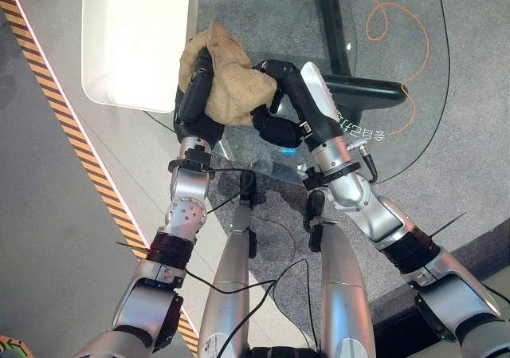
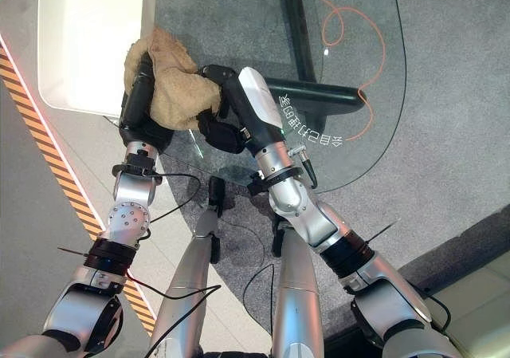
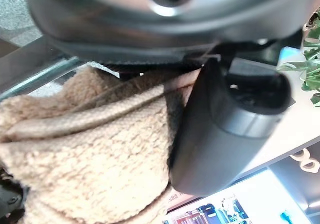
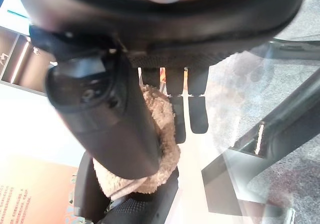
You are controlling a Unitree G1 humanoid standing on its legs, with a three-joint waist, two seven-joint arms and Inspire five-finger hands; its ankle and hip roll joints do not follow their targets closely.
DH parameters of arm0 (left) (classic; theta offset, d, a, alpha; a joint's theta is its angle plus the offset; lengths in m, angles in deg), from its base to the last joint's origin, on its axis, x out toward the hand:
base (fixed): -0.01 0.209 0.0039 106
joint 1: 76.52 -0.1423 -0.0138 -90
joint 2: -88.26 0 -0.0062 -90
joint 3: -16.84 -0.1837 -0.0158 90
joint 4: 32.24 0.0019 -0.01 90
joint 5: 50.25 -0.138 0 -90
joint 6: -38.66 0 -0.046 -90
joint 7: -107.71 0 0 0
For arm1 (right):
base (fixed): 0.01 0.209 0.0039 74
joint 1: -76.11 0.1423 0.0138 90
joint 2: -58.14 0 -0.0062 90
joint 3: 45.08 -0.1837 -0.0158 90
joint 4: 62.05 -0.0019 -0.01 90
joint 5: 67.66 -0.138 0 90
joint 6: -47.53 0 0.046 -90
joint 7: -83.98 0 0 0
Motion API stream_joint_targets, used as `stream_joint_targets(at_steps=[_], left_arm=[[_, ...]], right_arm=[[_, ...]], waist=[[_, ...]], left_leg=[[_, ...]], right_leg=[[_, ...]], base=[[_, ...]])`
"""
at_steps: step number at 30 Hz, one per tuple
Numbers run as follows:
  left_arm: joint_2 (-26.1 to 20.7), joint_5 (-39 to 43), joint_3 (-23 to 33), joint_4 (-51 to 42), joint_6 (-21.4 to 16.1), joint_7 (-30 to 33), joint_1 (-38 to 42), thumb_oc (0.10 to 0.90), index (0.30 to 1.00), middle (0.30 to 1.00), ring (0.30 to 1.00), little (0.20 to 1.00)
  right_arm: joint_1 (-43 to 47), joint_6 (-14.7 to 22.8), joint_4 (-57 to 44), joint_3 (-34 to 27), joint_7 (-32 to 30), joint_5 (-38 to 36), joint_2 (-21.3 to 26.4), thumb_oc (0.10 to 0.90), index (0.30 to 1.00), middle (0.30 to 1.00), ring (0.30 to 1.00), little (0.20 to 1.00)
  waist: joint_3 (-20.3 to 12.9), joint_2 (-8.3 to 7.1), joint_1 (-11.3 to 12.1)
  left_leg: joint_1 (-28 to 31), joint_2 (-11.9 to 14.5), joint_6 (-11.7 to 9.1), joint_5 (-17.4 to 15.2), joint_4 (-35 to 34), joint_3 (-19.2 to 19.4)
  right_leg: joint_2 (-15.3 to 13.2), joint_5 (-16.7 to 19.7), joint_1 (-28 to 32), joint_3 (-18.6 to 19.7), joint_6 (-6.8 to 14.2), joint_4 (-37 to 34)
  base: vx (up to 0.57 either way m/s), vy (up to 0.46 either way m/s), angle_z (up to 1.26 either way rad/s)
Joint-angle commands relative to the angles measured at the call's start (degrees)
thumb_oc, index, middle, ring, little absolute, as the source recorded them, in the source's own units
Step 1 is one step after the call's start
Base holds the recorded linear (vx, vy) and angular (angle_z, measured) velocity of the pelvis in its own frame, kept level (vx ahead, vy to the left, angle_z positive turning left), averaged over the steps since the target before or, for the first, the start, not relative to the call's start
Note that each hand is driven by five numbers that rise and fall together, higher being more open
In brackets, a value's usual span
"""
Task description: Wipe the table with a cloth and put it in the basket.
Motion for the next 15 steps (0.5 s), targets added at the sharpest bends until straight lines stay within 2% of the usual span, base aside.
stream_joint_targets(at_steps=[1, 2, 3, 4, 7, 14, 15], left_arm=[[0.0, -1.9, -0.1, -4.2, -4.2, -6.7, 5.8, 0.1, 0.3, 0.3, 0.3, 0.2], [0.1, -1.7, 0.0, -4.4, -4.7, -6.8, 5.7, 0.1, 0.3, 0.3, 0.3, 0.2], [0.2, -1.5, 0.0, -4.5, -5.2, -6.7, 5.6, 0.1, 0.3, 0.3, 0.3, 0.2], [0.3, -1.5, 0.1, -4.6, -5.4, -6.6, 5.7, 0.1, 0.3, 0.3, 0.3, 0.2], [0.7, -0.2, 1.0, -4.8, -8.6, -6.7, 5.5, 0.1, 0.3, 0.3, 0.3, 0.2], [1.8, 0.6, 2.5, -5.4, -13.2, -4.8, 5.5, 0.1, 0.3, 0.3, 0.3, 0.2], [2.0, 0.6, 3.0, -5.2, -14.9, -3.9, 5.8, 0.1, 0.3, 0.3, 0.3, 0.2]], right_arm=[[9.0, 5.1, -9.1, -3.3, -1.1, -0.3, -3.9, 0.361, 0.524, 0.524, 0.524, 0.461], [9.0, 5.0, -9.2, -3.4, -1.2, -0.4, -4.0, 0.567, 0.7, 0.7, 0.7, 0.667], [9.0, 4.8, -9.2, -3.4, -1.1, -0.6, -4.0, 0.734, 0.844, 0.844, 0.844, 0.834], [8.9, 4.7, -9.2, -3.4, -1.1, -0.7, -4.1, 0.8, 0.9, 0.9, 0.9, 0.9], [8.4, 4.5, -9.1, -3.6, -1.1, -1.2, -4.4, 0.8, 0.9, 0.9, 0.9, 0.9], [8.2, 4.6, -8.7, -4.0, -1.2, -0.7, -5.5, 0.8, 0.9, 0.9, 0.9, 0.9], [8.4, 4.5, -8.5, -4.0, -1.2, -0.8, -5.6, 0.8, 0.9, 0.9, 0.9, 0.9]], waist=[[-1.4, -1.69, 0.5], [-1.4, -1.68, 0.5], [-1.4, -1.68, 0.5], [-1.4, -1.69, 0.5], [-1.4, -1.83, 0.6], [-1.4, -1.94, 0.7], [-1.4, -1.96, 0.8]], left_leg=[[3.4, -5.7, 5.0, -11.2, 5.8, 5.3], [3.3, -5.8, 5.0, -11.2, 5.8, 5.3], [3.3, -5.8, 4.9, -11.2, 5.8, 5.3], [3.3, -5.8, 4.9, -11.2, 5.8, 5.3], [3.3, -5.8, 4.9, -11.2, 5.8, 5.1], [3.0, -5.9, 4.9, -11.3, 6.0, 4.9], [3.0, -6.0, 4.9, -11.3, 6.0, 4.8]], right_leg=[[5.1, 8.0, 4.1, 2.2, 2.6, -15.8], [5.1, 8.0, 4.0, 2.2, 2.6, -15.8], [5.1, 8.0, 4.0, 2.2, 2.6, -15.8], [5.1, 8.0, 4.0, 2.2, 2.5, -15.8], [5.2, 7.9, 4.0, 2.1, 2.5, -15.7], [5.2, 7.9, 3.7, 2.2, 2.5, -15.5], [5.2, 7.8, 3.7, 2.2, 2.4, -15.4]], base=[[0.0, 0.0, 0.0], [0.0, 0.0, 0.0], [0.0, 0.0, 0.0], [0.0, 0.0, 0.0], [0.0, 0.0, 0.0], [0.0, 0.0, 0.0], [0.0, 0.0, 0.0]])
